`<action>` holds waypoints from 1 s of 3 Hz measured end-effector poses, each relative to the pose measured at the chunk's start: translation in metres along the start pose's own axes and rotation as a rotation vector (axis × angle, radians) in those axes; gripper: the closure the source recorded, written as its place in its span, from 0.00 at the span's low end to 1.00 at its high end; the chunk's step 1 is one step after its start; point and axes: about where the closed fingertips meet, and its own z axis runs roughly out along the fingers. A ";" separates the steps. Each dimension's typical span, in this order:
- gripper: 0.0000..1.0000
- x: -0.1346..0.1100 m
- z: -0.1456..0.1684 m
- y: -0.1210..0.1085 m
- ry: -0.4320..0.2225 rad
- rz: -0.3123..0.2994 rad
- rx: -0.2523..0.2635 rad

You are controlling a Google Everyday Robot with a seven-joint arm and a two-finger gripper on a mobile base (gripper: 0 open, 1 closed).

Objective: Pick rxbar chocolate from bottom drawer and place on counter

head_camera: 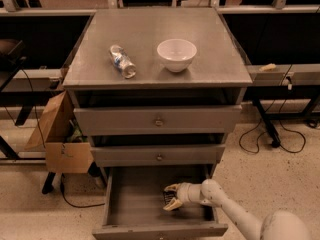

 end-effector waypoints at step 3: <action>1.00 -0.013 -0.147 -0.019 0.104 -0.038 -0.014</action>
Offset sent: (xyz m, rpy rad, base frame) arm -0.0354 -0.1009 0.0943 -0.0928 0.0435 0.0409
